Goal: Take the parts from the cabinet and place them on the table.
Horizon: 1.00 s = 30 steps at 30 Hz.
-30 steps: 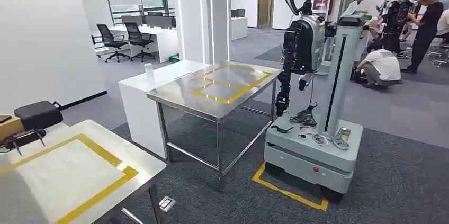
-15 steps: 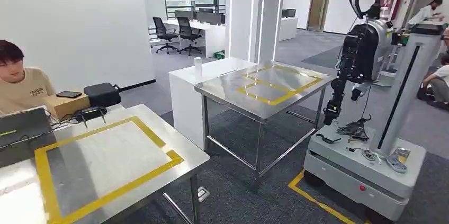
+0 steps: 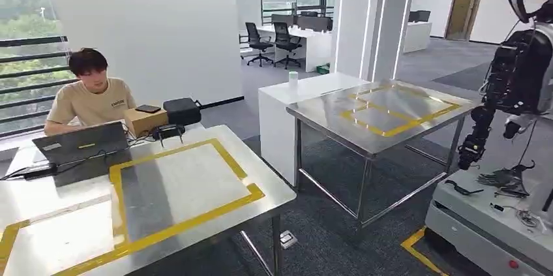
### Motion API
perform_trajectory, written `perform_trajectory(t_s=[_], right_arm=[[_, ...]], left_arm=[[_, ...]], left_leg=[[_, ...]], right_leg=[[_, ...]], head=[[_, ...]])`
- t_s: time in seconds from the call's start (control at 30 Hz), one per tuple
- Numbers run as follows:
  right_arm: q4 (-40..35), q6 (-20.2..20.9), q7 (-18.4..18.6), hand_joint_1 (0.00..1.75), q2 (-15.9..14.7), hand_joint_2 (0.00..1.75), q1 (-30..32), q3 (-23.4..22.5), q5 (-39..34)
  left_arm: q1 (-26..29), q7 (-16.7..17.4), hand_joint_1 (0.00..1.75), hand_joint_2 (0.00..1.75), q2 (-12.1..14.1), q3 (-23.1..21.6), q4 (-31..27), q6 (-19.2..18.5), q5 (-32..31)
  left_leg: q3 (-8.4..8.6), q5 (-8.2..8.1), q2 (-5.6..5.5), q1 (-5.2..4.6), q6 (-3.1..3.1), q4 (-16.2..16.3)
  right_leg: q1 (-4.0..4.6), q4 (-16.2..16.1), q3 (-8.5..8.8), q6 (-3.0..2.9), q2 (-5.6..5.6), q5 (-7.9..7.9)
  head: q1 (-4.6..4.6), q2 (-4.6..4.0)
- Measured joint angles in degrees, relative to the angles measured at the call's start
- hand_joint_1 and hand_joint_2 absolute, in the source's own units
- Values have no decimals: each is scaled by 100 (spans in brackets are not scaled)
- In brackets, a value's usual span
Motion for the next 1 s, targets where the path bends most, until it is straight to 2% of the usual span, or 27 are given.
perform_trajectory(t_s=[0.03,0.07,0.1,0.13,0.17,0.2,0.27,0.3,0.33,0.37,0.43,0.47,0.5,0.53,0.6,0.63,0.67,0.7,0.77,0.8,0.83,0.87,0.93,0.97,1.0], right_arm=[[0,0,-11,0,0,175,2,-20,-6],[0,0,-15,0,0,175,10,-42,-13],[0,0,-20,0,0,175,18,-59,-26],[0,0,-13,0,0,175,24,-66,-33],[0,0,0,0,0,175,29,-74,-48],[0,-2,37,0,0,175,29,-85,-77],[0,-2,127,0,9,175,3,-140,-168],[0,0,122,0,13,175,-9,-184,-214],[0,0,116,0,20,175,-26,-223,-249],[0,-2,109,0,22,175,-32,-249,-258],[0,0,122,0,37,175,-43,-288,-288],[0,-2,125,0,39,175,-45,-326,-306],[0,0,125,0,39,175,-46,-356,-312],[0,-2,122,0,39,175,-44,-365,-321],[0,0,116,0,44,175,-25,-393,-323],[0,0,94,0,46,175,-8,-400,-323],[0,0,72,0,46,175,9,-407,-326],[0,0,50,0,46,175,22,-422,-332],[0,0,0,0,46,175,25,-459,-339],[0,-2,-11,0,46,175,22,-472,-341],[0,0,-13,0,46,175,14,-483,-341],[0,0,-11,0,48,175,16,-487,-341],[0,0,-13,0,48,175,29,-492,-337],[0,0,-17,0,48,175,25,-492,-306],[0,-2,-18,0,48,175,28,-492,-302]], left_arm=[[-73,7,175,175,4,-28,19,28,-43],[-109,7,175,175,2,-72,35,52,-74],[-105,-2,175,175,0,-114,50,90,-98],[-103,-11,175,175,-2,-140,74,140,-98],[-110,-26,175,175,-4,-151,92,179,-94],[-127,-37,175,175,-4,-168,107,219,-94],[-181,-52,175,175,-2,-216,136,278,-87],[-220,-59,175,175,4,-241,151,302,-68],[-246,-66,175,175,4,-271,166,343,-46],[-264,-70,175,175,4,-280,175,378,-35],[-313,-76,175,175,4,-291,208,426,13],[-345,-79,175,175,4,-302,219,446,13],[-392,-83,175,175,0,-334,225,472,13],[-447,-79,175,175,-2,-361,234,487,11],[-488,-79,175,175,-26,-439,271,531,9],[-490,-83,175,175,-37,-474,289,546,9],[-489,-87,175,175,-48,-487,308,573,9],[-489,-94,175,175,-57,-503,321,597,11],[-491,-133,175,175,-77,-511,326,634,15],[-493,-138,175,175,-83,-511,326,636,20],[-494,-146,175,175,-90,-514,326,643,24],[-498,-149,175,175,-96,-516,328,645,26],[-503,-190,175,175,-111,-518,330,700,28],[-501,-225,175,175,-122,-518,328,765,37],[-490,-249,175,175,-138,-518,326,802,48]], left_leg=[[-162,-216,253,-11,-4,324],[-360,-454,352,-7,-13,771],[-535,-632,390,-4,-23,1184],[-643,-709,404,-4,-30,1473],[-618,-658,414,-3,-31,1484],[-462,-504,421,-2,-30,1247],[127,-107,472,-2,-18,296],[293,-197,558,-14,18,-36],[337,-173,553,-53,77,-68],[326,-167,525,-55,116,-53],[300,-152,504,-71,162,-55],[322,-115,489,-29,212,-106],[321,-102,485,-17,235,-119],[307,-93,483,-12,267,-119],[277,-80,465,-21,301,-118],[266,-79,447,-25,302,-116],[263,-78,429,-25,300,-115],[264,-75,408,-23,295,-114],[268,-66,373,-13,269,-106],[266,-64,363,-12,250,-100],[248,-73,352,-44,198,-83],[240,-63,330,-39,155,-87],[253,-57,326,-9,72,-133],[232,-83,326,-5,23,-141],[238,-98,354,7,14,-56]], right_leg=[[14,0,-5,-48,-89,-2],[37,2,-10,-59,-187,-5],[52,6,-14,-72,-278,-13],[62,10,-22,-78,-368,-17],[65,17,-26,-78,-442,-20],[68,29,-31,-69,-448,-23],[61,75,-33,-31,-553,-50],[68,95,-39,-4,-595,-67],[103,121,-60,33,-608,-88],[102,104,-58,63,-611,-68],[88,84,-48,119,-629,-35],[100,102,-58,149,-632,-54],[67,222,-91,194,-423,-145],[57,493,-224,222,-277,-323],[31,1357,-654,257,-174,-717],[27,1653,-813,266,-171,-796],[25,1728,-865,266,-171,-753],[22,1566,-797,262,-170,-597],[2,675,-361,248,-157,-106],[-9,254,-146,235,-120,43],[24,125,-118,225,-79,-38],[17,113,-130,188,-102,-5],[65,114,-141,112,-115,-23],[48,68,-113,52,-122,-5],[24,37,-81,16,-138,23]], head=[[0,0],[0,0],[0,0],[0,0],[0,0],[0,0],[0,0],[0,0],[2,0],[5,0],[4,0],[7,0],[6,0],[11,0],[11,0],[9,0],[13,0],[9,0],[11,0],[11,0],[9,0],[9,0],[9,0],[11,0],[7,0]])
